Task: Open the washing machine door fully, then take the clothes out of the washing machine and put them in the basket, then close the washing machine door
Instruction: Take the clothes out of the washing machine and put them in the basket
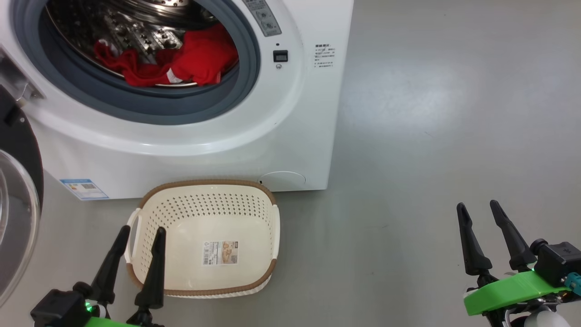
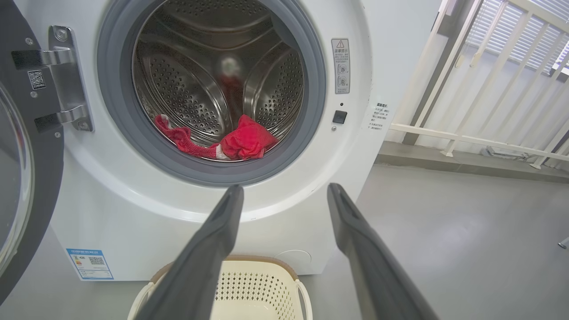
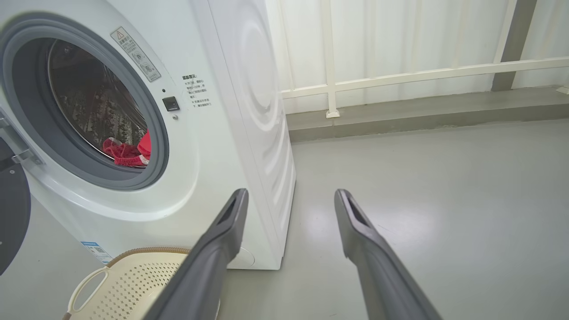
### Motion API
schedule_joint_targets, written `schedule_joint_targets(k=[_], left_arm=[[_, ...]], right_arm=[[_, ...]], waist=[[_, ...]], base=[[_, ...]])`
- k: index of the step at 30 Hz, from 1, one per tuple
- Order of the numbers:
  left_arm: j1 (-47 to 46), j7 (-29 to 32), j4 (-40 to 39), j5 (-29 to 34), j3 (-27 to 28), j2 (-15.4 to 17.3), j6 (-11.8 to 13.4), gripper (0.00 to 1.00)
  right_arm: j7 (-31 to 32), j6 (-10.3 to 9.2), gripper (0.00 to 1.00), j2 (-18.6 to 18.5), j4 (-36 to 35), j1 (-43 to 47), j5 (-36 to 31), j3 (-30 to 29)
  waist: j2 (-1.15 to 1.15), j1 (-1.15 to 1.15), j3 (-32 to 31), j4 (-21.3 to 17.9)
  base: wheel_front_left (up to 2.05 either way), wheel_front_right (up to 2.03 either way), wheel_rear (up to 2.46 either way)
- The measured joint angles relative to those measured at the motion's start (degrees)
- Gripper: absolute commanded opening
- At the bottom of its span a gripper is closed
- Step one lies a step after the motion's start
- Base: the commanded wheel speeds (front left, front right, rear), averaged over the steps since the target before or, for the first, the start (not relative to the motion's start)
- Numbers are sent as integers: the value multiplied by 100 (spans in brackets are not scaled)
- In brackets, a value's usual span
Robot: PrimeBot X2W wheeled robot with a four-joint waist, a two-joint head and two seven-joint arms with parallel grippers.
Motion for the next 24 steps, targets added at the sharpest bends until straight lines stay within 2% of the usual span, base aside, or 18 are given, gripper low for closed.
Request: schedule_joint_targets(k=[12,24], left_arm=[[0,0,1,-172,-83,34,0,100],[-3,0,7,-248,-91,87,0,100]], right_arm=[[0,0,100,-8,-33,1,0,18],[0,0,100,-7,-52,1,0,45]], waist=[[0,0,-26,46],[0,0,52,62]], base=[[7,-8,2],[90,-109,20]])
